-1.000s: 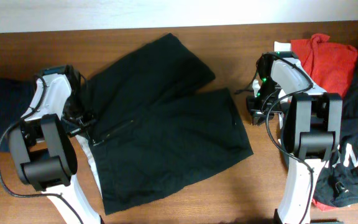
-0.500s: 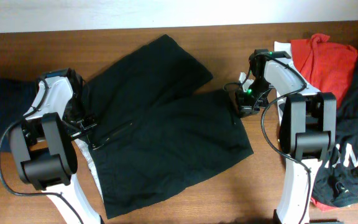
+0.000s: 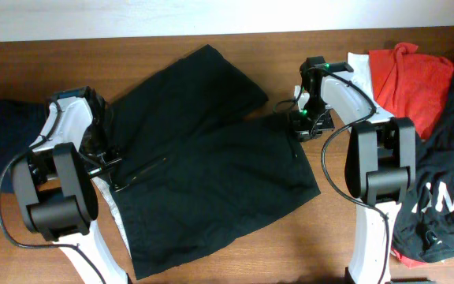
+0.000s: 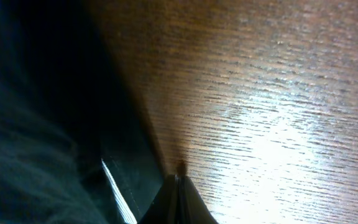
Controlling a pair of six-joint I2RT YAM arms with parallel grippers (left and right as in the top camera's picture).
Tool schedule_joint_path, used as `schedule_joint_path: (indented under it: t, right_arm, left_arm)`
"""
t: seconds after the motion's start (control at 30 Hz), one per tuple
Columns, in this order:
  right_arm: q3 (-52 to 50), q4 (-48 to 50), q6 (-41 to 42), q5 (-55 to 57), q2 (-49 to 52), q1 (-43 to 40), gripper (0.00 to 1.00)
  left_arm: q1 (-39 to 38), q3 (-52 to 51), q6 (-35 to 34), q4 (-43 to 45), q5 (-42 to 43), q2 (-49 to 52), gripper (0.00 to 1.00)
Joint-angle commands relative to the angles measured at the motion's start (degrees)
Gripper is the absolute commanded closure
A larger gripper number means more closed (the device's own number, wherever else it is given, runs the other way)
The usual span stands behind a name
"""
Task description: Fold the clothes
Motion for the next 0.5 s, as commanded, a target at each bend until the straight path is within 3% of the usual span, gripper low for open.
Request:
schedule_joint_path:
  t: [0.0, 0.1, 0.23, 0.47]
  right_arm:
    - [-2.2, 0.4, 0.7, 0.2, 0.9, 0.1, 0.96]
    - [-2.2, -0.9, 0.7, -1.2, 0.7, 0.0, 0.96]
    - [6.3, -5.6, 0.7, -1.2, 0.5, 0.0, 0.96]
    - [1.5, -3.4, 0.7, -5.1, 0.8, 0.2, 0.96]
  left_arm:
    - [0.0, -0.4, -1.0, 0.3, -2.4, 0.4, 1.00]
    - [0.0, -0.4, -1.0, 0.6, -2.4, 0.4, 1.00]
    - [0.0, -0.4, -1.0, 1.0, -2.4, 0.4, 1.00]
    - [0.0, -0.4, -1.0, 1.0, -2.4, 0.4, 1.00]
